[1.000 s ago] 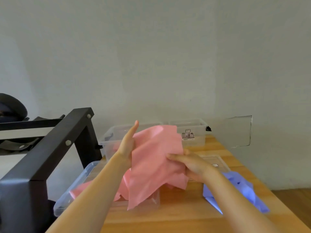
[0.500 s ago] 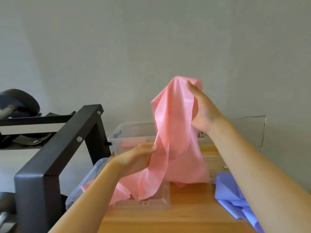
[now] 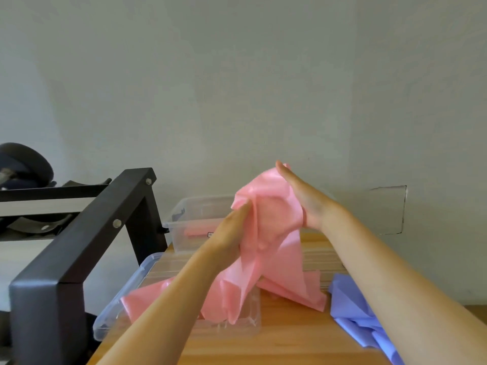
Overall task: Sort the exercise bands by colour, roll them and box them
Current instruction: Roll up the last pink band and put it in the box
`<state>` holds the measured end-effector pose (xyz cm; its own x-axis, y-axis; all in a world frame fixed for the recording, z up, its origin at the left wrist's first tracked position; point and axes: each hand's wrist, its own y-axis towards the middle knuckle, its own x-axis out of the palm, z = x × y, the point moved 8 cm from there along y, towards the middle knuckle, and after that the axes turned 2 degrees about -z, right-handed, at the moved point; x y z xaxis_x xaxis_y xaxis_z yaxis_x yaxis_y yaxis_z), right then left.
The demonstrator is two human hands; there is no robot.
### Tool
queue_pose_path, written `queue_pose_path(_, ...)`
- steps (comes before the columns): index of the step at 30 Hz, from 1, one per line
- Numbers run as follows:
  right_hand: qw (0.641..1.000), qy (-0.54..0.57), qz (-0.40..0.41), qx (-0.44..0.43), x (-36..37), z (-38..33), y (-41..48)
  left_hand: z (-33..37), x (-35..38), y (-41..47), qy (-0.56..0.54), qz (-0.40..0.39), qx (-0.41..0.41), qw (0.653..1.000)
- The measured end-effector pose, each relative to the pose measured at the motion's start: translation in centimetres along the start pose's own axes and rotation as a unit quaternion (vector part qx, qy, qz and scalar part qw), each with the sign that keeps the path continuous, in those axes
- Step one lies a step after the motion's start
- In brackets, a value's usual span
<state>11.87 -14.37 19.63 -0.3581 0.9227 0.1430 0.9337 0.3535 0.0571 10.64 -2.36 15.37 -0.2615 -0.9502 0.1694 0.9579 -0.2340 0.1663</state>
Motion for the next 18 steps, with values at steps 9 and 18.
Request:
queue_pose_path(9,0.993,0.049,-0.099,0.038,0.2,9.5,-3.7,-0.6,-1.2,0.4,-0.113,0.058,-0.077,0.989)
queue_pose_path(18,0.995,0.083,-0.043,-0.025,-1.0,12.2,-4.5,-6.4,-3.8,-1.9,-0.016,-0.014,-0.113,0.993)
